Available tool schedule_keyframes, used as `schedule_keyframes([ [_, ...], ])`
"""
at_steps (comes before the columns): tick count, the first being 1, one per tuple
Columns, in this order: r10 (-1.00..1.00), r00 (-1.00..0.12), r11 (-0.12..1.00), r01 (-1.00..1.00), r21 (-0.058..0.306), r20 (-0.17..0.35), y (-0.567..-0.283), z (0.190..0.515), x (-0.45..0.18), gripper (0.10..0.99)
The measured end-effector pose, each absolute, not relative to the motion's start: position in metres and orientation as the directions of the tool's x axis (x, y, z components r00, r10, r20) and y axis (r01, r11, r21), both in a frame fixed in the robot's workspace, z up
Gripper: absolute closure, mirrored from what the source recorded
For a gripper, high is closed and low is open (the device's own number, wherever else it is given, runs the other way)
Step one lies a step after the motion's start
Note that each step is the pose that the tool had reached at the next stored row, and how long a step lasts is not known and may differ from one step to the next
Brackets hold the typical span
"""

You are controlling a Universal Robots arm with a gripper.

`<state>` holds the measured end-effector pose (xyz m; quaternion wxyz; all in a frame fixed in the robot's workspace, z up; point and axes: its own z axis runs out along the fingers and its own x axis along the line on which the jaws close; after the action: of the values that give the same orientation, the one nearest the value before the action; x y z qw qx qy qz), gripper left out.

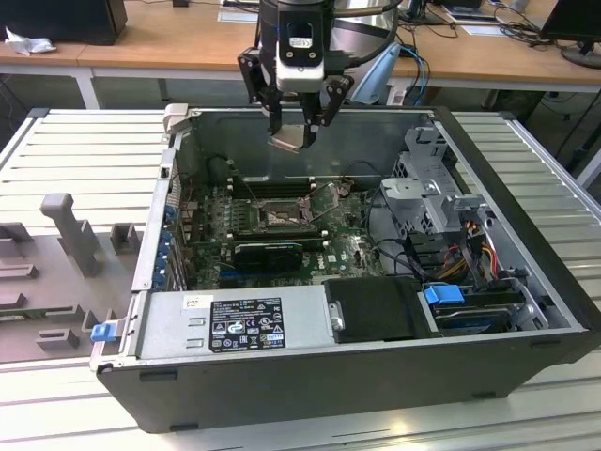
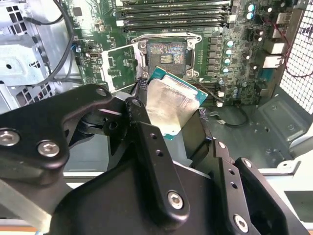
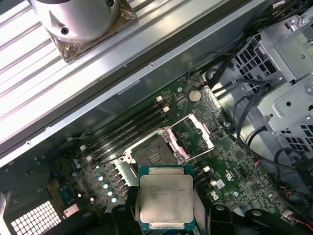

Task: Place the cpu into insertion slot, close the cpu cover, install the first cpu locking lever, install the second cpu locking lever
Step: 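Place the cpu into insertion slot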

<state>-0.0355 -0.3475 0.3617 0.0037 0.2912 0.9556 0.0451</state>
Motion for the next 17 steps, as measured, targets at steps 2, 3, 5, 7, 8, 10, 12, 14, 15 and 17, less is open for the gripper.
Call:
schedule_keyframes([
  [2, 0.566, -0.824, 0.820, 0.565, 0.088, 0.019, -0.3475, 0.3617, -0.0355, 0.557],
  [3, 0.572, -0.820, 0.816, 0.572, 0.088, 0.019, -0.3475, 0.3617, -0.0355, 0.557],
  [5, 0.584, -0.812, 0.808, 0.583, 0.088, 0.019, -0.3475, 0.3616, -0.0355, 0.557],
  [7, 0.595, -0.803, 0.799, 0.594, 0.088, 0.019, -0.3475, 0.3616, -0.0355, 0.557],
  [8, 0.605, -0.796, 0.792, 0.604, 0.088, 0.019, -0.3475, 0.3616, -0.0355, 0.557],
  [10, 0.622, -0.783, 0.779, 0.621, 0.088, 0.019, -0.3475, 0.3615, -0.0355, 0.557],
  [12, 0.635, -0.772, 0.768, 0.634, 0.088, 0.019, -0.3475, 0.3615, -0.0355, 0.557],
  [14, 0.644, -0.764, 0.760, 0.643, 0.088, 0.019, -0.3475, 0.3615, -0.0355, 0.557],
  [15, 0.648, -0.761, 0.757, 0.647, 0.088, 0.019, -0.3475, 0.3615, -0.0355, 0.557],
  [17, 0.658, -0.753, 0.749, 0.656, 0.088, 0.019, -0.3475, 0.3614, -0.0355, 0.557],
])
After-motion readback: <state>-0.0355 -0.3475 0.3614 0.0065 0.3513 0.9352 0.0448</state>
